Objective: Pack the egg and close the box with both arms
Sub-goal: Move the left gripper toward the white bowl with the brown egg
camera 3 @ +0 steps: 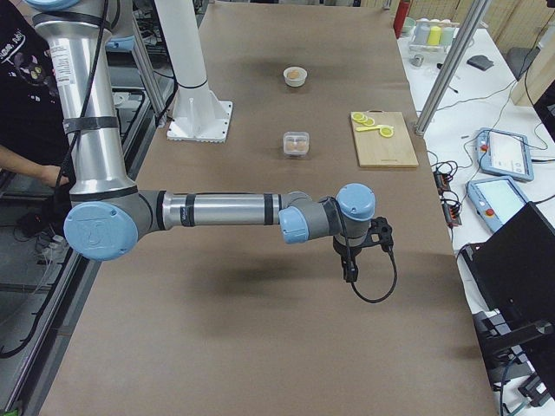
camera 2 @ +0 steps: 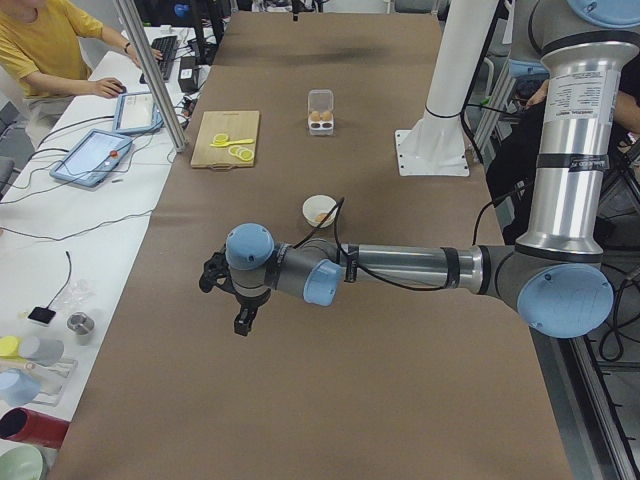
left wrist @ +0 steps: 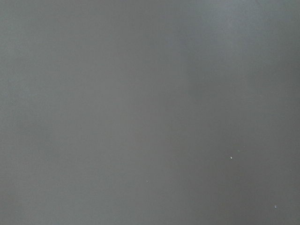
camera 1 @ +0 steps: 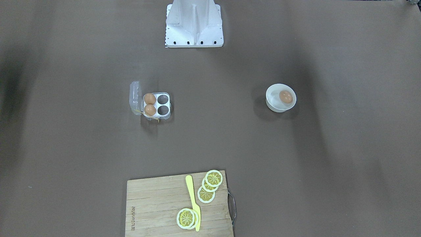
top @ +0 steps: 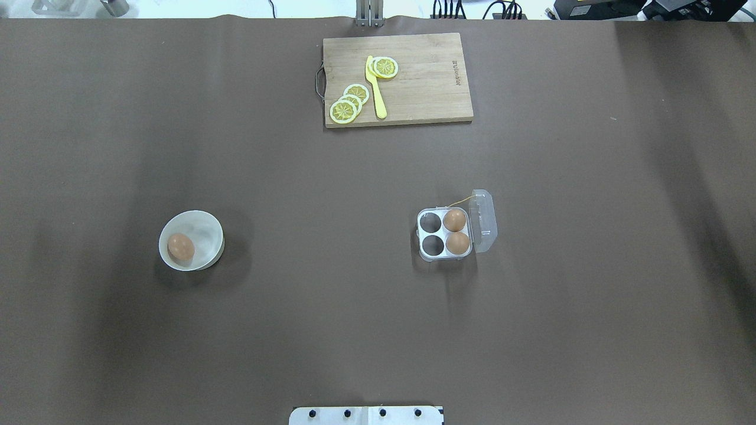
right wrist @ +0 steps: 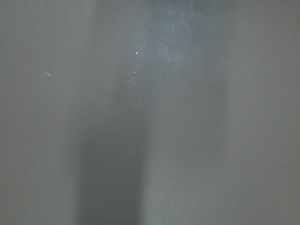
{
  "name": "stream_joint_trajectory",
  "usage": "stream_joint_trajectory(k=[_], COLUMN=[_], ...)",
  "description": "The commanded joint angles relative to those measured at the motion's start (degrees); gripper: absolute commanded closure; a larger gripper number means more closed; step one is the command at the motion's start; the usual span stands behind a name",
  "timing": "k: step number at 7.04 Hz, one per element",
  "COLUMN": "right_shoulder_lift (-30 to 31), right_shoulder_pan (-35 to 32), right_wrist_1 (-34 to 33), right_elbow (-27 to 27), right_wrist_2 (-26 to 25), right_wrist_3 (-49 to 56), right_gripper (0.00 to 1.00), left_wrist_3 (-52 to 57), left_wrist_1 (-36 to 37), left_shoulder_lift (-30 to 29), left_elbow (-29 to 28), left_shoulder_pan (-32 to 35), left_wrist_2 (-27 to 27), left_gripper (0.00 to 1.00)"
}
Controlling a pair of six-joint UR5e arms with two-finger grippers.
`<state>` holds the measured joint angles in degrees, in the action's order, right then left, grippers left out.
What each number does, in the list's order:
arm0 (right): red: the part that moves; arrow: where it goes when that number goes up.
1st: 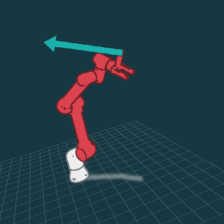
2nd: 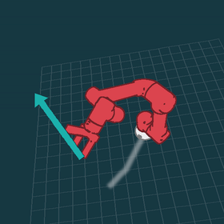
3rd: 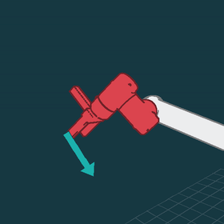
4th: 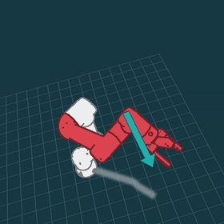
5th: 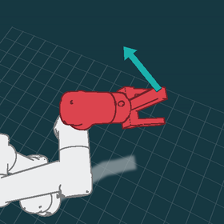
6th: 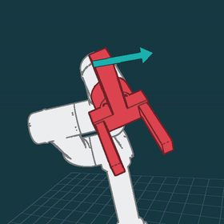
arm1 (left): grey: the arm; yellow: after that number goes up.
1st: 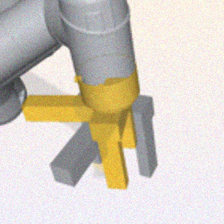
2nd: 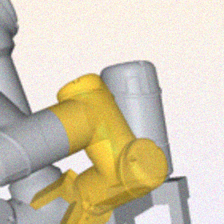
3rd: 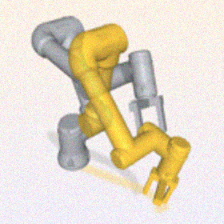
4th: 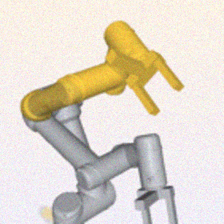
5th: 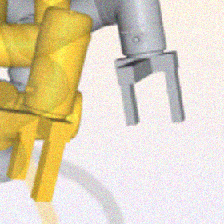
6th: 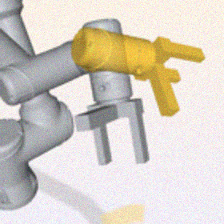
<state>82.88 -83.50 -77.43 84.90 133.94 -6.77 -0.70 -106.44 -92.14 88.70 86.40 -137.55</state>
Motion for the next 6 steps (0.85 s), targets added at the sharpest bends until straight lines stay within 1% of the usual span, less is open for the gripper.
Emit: stream_joint_trajectory(k=[1,3,5,6], right_shoulder_lift=[0.0,0.35,0.35,0.53], right_shoulder_pan=[0.0,0.0,0.0,0.0], right_wrist_1=[0.0,-0.09,-0.18,-0.18], right_elbow=[0.0,0.0,0.0,-0.09], right_wrist_2=[0.01,0.1,0.27,0.36], right_wrist_3=[0.01,0.09,0.09,0.09], right_gripper=[0.0,0.0,0.0,0.0], left_wrist_3=[0.0,-0.52,-3.5,-5.52], left_wrist_1=[0.26,0.35,0.35,0.35], left_shoulder_lift=[-0.05,0.03,0.56,0.56], left_elbow=[0.68,3.58,7.79,11.46], left_shoulder_pan=[0.0,-0.09,-2.88,-4.38], left_wrist_2=[0.09,0.26,0.35,0.35], left_gripper=[0.0,0.0,0.0,0.0])
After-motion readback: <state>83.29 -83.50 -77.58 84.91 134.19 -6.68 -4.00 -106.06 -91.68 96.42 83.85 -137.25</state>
